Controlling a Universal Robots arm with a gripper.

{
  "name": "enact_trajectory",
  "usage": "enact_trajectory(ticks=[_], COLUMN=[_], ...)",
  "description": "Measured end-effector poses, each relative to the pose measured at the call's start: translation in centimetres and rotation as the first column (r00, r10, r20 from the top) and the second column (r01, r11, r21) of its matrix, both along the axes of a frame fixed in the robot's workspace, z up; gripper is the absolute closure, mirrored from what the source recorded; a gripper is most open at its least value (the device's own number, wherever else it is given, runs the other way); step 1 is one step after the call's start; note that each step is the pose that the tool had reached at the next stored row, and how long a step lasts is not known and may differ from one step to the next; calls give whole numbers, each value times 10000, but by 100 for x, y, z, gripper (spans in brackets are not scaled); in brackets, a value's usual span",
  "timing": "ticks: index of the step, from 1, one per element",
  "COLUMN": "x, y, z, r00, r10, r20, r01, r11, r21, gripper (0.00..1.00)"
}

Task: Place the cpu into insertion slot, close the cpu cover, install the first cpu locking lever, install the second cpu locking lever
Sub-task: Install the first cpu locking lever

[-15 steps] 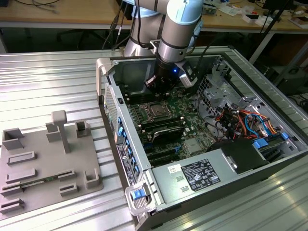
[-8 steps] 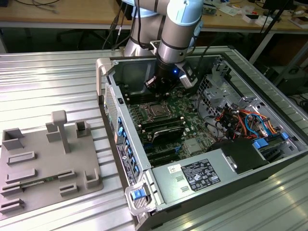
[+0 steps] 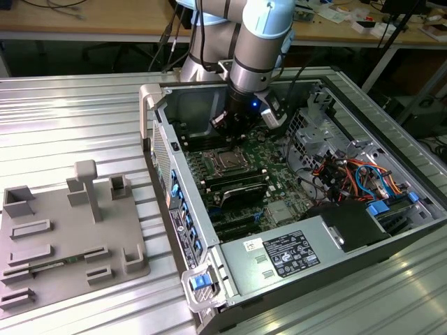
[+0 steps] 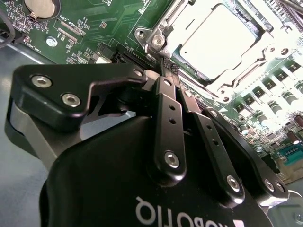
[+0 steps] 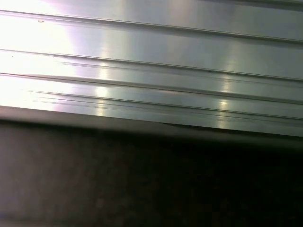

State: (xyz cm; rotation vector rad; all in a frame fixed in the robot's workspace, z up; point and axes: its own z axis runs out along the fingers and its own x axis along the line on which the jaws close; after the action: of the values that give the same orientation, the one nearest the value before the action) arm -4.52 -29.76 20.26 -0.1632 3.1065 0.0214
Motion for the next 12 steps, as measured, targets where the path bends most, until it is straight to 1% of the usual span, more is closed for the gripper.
enact_trajectory(ticks=[3,4,5,6,7,8,9,12], x=[1,1,1,0,0,0,0,0], y=[2,1,0,-1,0,0,-1,-1], z=[-10,-11,-10,-7,5,54,83,119], r00=[10000,10000,10000,10000,10000,10000,10000,10000], r10=[0,0,0,2,0,-1,-1,0], r20=[6,4,1,-2,2,2,-2,-1], r01=[0,0,0,-2,0,1,1,0], r11=[10000,10000,10000,10000,10000,10000,10000,10000], r21=[21,11,17,47,63,75,71,73], gripper=[89,89,89,89,89,89,89,89])
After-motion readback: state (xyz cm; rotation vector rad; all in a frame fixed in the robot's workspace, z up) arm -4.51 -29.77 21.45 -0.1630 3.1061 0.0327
